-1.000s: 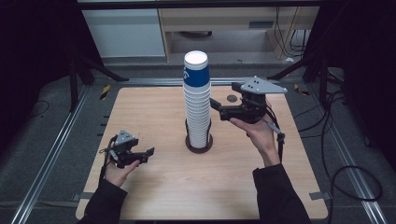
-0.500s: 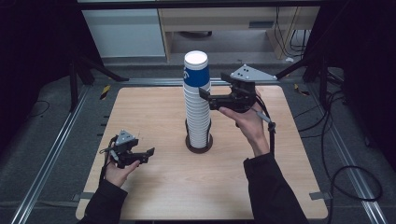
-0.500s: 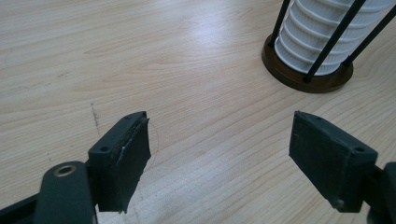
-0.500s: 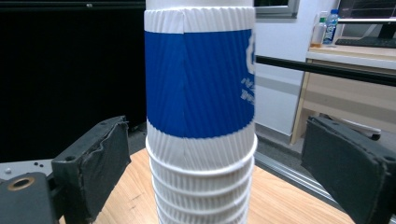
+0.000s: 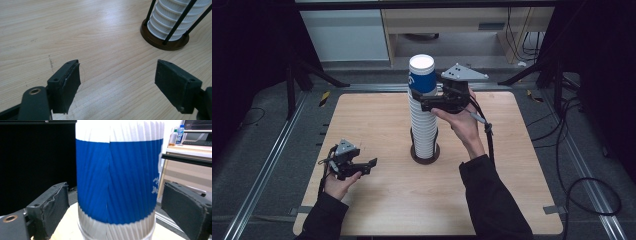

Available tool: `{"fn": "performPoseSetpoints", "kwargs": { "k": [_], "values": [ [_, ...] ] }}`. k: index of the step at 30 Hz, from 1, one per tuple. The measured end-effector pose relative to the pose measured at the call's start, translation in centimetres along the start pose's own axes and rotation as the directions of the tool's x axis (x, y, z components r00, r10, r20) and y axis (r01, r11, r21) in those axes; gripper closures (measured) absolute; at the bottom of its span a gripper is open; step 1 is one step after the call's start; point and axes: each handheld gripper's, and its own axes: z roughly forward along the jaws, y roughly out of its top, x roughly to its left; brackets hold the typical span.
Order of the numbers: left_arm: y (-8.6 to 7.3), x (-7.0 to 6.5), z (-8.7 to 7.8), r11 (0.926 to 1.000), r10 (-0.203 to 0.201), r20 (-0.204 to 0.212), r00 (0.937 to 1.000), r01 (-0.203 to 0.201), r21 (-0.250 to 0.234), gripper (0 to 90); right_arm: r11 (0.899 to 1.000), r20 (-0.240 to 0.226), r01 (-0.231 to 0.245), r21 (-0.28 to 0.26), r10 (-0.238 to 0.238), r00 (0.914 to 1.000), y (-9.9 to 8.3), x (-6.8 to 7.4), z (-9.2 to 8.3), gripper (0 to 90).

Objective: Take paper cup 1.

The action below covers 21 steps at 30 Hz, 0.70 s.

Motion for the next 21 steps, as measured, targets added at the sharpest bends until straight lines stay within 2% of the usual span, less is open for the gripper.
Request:
{"fn": "performPoseSetpoints", "kwargs": {
  "k": [1, 10, 15, 21],
  "values": [
    [0.0, 0.0, 0.0, 1.0, 0.0, 0.002, 1.0, 0.0, -0.001, 19.9, 1.0, -0.006, -0.016, -0.001, 0.016, 0.9998, 0.0, 0.0, 0.4, 8.1],
    [0.0, -0.1, 0.0, 1.0, -0.002, 0.007, 1.0, 0.002, -0.004, 20.2, 1.0, 0.006, -0.022, -0.012, 0.022, 0.9997, 0.3, 0.1, 1.5, 11.2],
    [-0.1, -0.1, 0.1, 1.0, 0.0, 0.01, 1.0, 0.0, 0.001, 20.8, 1.0, 0.017, -0.004, 0.009, 0.004, 0.9998, -0.1, 0.1, 2.1, 17.0],
    [-0.1, -0.1, 0.1, 1.0, -0.001, 0.009, 1.0, 0.001, 0.001, 20.9, 1.0, 0.019, 0.0, 0.009, 0.0, 0.9998, 0.0, 0.1, 2.0, 18.1]
  ]
}}
